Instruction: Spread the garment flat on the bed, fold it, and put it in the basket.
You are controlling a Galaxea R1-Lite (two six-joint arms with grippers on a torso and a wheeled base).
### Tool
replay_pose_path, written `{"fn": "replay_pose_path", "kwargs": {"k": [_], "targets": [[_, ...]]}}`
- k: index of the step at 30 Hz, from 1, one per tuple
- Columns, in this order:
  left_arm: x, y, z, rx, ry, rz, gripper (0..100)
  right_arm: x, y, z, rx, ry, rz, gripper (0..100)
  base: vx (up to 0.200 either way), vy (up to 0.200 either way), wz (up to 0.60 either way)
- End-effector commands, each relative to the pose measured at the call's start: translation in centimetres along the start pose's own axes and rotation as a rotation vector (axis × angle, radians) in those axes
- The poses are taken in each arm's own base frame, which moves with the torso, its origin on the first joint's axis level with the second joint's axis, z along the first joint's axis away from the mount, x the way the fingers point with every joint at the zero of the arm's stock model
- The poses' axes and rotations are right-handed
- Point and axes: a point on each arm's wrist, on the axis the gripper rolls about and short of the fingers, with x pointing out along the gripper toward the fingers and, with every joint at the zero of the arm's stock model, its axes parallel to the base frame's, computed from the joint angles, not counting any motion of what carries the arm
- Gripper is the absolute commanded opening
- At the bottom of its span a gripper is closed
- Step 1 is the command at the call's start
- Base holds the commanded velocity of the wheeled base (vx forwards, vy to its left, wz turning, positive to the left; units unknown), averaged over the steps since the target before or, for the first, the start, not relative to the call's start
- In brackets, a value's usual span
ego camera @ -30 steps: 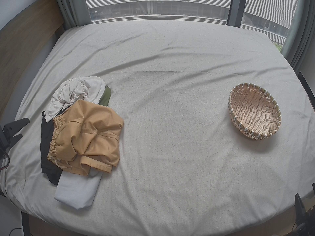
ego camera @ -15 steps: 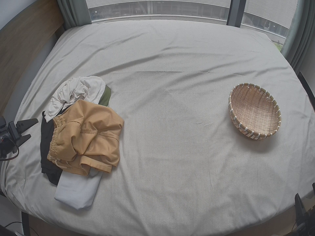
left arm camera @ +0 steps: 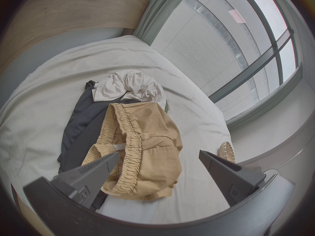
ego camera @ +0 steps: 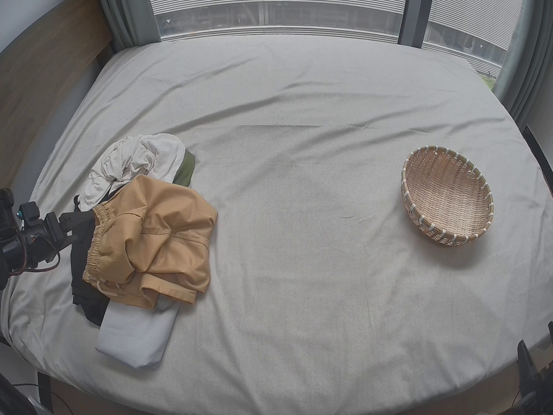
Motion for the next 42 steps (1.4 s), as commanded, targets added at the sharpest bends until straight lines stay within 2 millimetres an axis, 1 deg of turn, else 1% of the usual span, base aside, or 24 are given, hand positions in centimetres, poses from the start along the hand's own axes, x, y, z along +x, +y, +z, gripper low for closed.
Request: {"fn": "replay_pose_path", "kwargs": {"k": [1, 3, 7, 12, 13, 15, 18, 20, 21, 22, 23, 24, 25, 27, 28, 29, 32, 35, 40, 42], "targets": [[2.3, 1.1, -0.7, -0.015, 0.038, 0.013, 100, 0.0, 0.0, -0.5, 0.0, 0.001, 0.0, 100, 0.0, 0.0, 0.0], [2.8, 1.4, -0.7, -0.008, 0.026, 0.017, 100, 0.0, 0.0, -0.5, 0.0, 0.001, 0.0, 100, 0.0, 0.0, 0.0], [3.1, 1.5, -0.5, -0.007, 0.02, 0.023, 100, 0.0, 0.0, -0.5, 0.0, 0.001, 0.0, 100, 0.0, 0.0, 0.0], [3.9, 1.8, -0.8, -0.012, 0.037, 0.02, 100, 0.0, 0.0, -0.5, -0.001, 0.001, 0.0, 100, 0.0, 0.0, 0.0], [4.3, 1.8, -1.0, -0.01, 0.048, 0.016, 100, 0.0, 0.0, -0.5, 0.0, 0.001, -0.002, 100, 0.0, 0.0, 0.0], [4.7, 1.5, -1.1, -0.009, 0.056, 0.004, 100, 0.0, 0.0, -0.5, 0.0, 0.001, -0.002, 100, 0.0, 0.0, 0.0], [5.4, 1.6, -1.1, -0.014, 0.07, -0.003, 100, 0.0, 0.0, -0.5, 0.0, 0.001, 0.0, 100, 0.0, 0.0, 0.0], [5.8, 1.1, -1.3, -0.03, 0.08, -0.017, 100, 0.0, 0.0, -0.5, 0.0, 0.001, 0.0, 100, 0.0, 0.0, 0.0], [5.8, 1.1, -1.3, -0.03, 0.08, -0.017, 100, 0.0, 0.0, -0.5, 0.0, 0.001, 0.0, 100, 0.0, 0.0, 0.0], [5.9, 0.2, -1.2, -0.069, 0.079, -0.037, 100, 0.0, 0.0, -0.5, 0.0, 0.001, 0.0, 100, 0.0, 0.0, 0.0], [5.9, -0.1, -1.1, -0.084, 0.078, -0.044, 100, 0.0, 0.0, -0.5, 0.0, 0.001, 0.0, 100, 0.0, 0.0, 0.0], [5.7, -0.9, -0.9, -0.09, 0.069, -0.063, 100, 0.0, 0.0, -0.5, -0.001, 0.001, -0.002, 100, 0.0, 0.0, 0.0], [5.5, -1.5, -0.8, -0.086, 0.06, -0.079, 100, 0.0, 0.0, -0.5, -0.001, 0.001, -0.002, 100, 0.0, 0.0, 0.0], [5.4, -1.7, -0.7, -0.083, 0.054, -0.088, 100, 0.0, 0.0, -0.5, -0.001, 0.001, -0.002, 100, 0.0, 0.0, 0.0], [4.9, -2.4, -0.5, -0.065, 0.039, -0.111, 100, 0.0, 0.0, -0.5, 0.0, 0.001, -0.002, 100, 0.0, 0.0, 0.0], [4.7, -2.7, -0.3, -0.058, 0.03, -0.118, 100, 0.0, 0.0, -0.5, 0.0, 0.001, -0.002, 100, 0.0, 0.0, 0.0], [4.4, -3.2, 0.0, -0.048, 0.013, -0.13, 100, 0.0, 0.0, -0.5, 0.0, 0.001, 0.0, 100, 0.0, 0.0, 0.0], [3.9, -3.6, 0.3, -0.08, 0.002, -0.14, 100, 0.0, 0.0, -0.5, 0.0, 0.001, -0.002, 100, 0.0, 0.0, 0.0], [4.3, -3.4, 0.1, -0.092, 0.01, -0.137, 100, 0.0, 0.0, -0.5, 0.0, 0.001, -0.002, 100, 0.0, 0.0, 0.0], [4.9, -2.9, -0.1, -0.095, 0.018, -0.134, 100, 0.0, 0.0, -0.5, 0.0, 0.001, -0.002, 100, 0.0, 0.0, 0.0]]}}
